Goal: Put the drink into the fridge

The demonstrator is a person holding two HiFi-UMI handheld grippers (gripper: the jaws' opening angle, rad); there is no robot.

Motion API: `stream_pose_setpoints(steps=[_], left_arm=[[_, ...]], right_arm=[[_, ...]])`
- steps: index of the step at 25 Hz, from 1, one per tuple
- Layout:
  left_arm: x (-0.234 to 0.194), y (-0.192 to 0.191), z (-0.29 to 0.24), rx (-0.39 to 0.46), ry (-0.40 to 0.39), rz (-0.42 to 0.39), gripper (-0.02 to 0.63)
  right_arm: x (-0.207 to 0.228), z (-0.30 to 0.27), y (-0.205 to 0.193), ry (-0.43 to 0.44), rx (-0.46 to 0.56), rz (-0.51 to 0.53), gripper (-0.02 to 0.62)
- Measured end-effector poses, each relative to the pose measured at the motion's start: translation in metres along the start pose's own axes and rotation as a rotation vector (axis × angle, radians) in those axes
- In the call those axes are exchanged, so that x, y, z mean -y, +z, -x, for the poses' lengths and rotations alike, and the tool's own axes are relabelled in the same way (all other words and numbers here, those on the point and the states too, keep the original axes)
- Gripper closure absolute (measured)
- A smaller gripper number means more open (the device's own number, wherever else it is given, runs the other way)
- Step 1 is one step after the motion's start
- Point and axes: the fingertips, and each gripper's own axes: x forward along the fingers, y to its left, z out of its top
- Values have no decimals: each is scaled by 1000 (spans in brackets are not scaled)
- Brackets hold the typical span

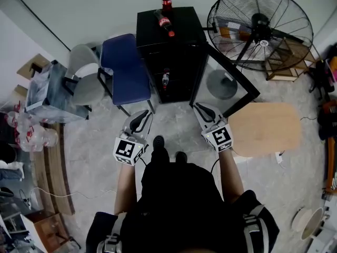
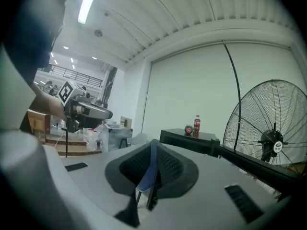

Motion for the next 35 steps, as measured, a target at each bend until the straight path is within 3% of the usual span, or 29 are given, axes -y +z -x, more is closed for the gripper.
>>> stream_pose_setpoints(steps=[13, 35], left_arm=[[2, 0, 4, -8, 10, -4, 434], [-9, -3, -8, 4, 32, 11, 425]], right_arm=[[-4, 4, 1, 6, 10, -3, 332], [5, -6, -7, 28, -3, 30, 324]])
